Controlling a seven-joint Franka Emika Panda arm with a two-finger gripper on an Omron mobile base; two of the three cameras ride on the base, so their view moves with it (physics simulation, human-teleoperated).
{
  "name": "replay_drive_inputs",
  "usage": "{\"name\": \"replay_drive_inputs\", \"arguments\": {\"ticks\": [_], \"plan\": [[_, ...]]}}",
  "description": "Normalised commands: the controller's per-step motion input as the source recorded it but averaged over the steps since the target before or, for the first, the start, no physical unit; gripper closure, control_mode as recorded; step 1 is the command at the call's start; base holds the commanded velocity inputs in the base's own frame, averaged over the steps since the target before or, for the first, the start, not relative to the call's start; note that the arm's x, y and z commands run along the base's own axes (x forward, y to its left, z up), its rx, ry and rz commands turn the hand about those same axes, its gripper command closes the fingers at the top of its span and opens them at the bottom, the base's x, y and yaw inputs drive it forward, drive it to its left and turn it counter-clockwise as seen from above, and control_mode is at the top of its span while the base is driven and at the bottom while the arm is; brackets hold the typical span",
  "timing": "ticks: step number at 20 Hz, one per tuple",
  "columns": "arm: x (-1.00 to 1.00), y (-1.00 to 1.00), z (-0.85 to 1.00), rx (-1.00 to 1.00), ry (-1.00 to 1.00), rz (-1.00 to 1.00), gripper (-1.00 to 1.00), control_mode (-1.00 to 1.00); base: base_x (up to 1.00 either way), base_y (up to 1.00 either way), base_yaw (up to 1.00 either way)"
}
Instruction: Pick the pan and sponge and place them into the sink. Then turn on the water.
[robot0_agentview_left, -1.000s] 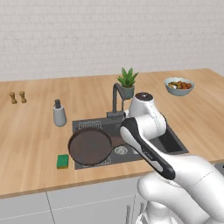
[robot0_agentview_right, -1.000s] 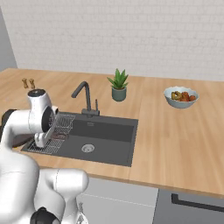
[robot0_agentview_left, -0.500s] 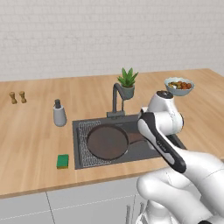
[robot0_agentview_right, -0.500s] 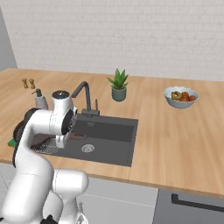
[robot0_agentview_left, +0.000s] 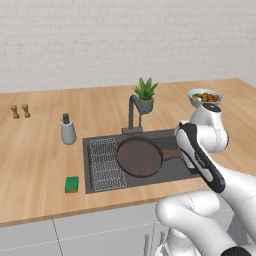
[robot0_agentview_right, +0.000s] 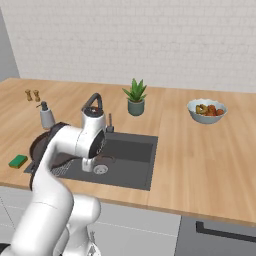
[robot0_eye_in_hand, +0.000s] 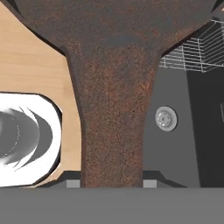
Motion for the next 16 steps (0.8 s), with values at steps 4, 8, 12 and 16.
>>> {"name": "replay_drive_inputs", "arguments": {"ticks": [4, 8, 12, 16], "plan": [[0.18, -0.38, 0.06, -0.01, 0.0, 0.0, 1.0, -1.0, 0.0, 0.0, 0.0], [0.28, -0.46, 0.0, 0.0, 0.0, 0.0, 1.0, -1.0, 0.0, 0.0, 0.0], [0.29, -0.47, 0.0, 0.0, 0.0, 0.0, 1.0, -1.0, 0.0, 0.0, 0.0], [0.22, -0.26, 0.0, -0.02, 0.05, 0.0, 1.0, -1.0, 0.0, 0.0, 0.0]]}}
